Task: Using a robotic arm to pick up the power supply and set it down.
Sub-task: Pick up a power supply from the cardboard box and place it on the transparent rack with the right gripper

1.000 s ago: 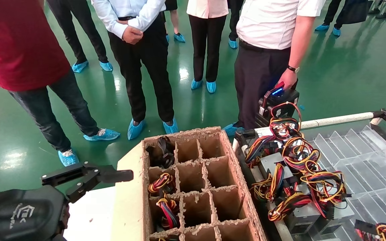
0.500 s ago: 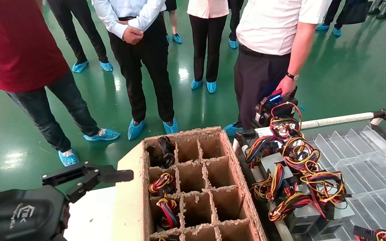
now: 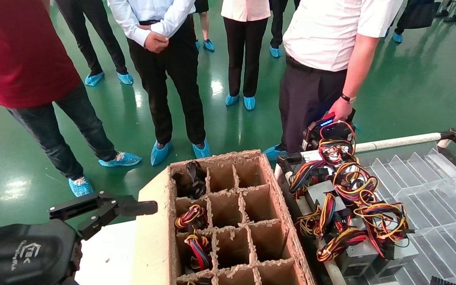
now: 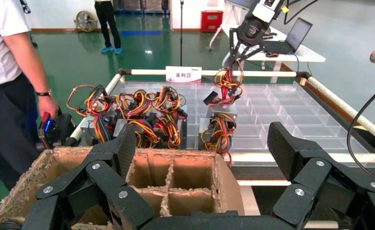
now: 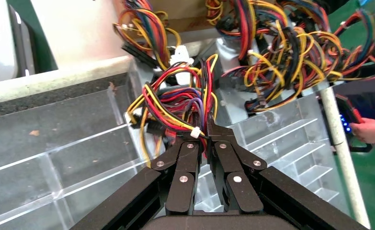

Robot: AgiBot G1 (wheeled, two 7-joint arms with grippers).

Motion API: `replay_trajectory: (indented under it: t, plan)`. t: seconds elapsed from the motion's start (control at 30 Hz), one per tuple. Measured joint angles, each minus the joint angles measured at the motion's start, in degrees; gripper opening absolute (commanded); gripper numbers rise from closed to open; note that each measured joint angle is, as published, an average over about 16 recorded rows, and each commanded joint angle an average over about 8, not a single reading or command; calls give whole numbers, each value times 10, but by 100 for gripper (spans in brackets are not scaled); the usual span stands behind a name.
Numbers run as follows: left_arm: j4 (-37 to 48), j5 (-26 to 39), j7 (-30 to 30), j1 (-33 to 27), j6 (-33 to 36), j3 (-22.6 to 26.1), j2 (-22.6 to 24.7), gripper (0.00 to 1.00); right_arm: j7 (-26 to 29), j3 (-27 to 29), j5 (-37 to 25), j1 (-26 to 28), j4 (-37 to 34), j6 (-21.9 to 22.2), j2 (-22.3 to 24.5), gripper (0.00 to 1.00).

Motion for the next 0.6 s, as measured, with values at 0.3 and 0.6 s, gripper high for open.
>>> replay_trajectory:
  t: [0.3,0.6]
  plan:
    - [0,0,0,0,0,0,0,100,-21,-11,5,-10,-45,1,-25,0]
    - [0,0,0,0,0,0,0,100,-31,-22,-1,4,-84,0,-66,0]
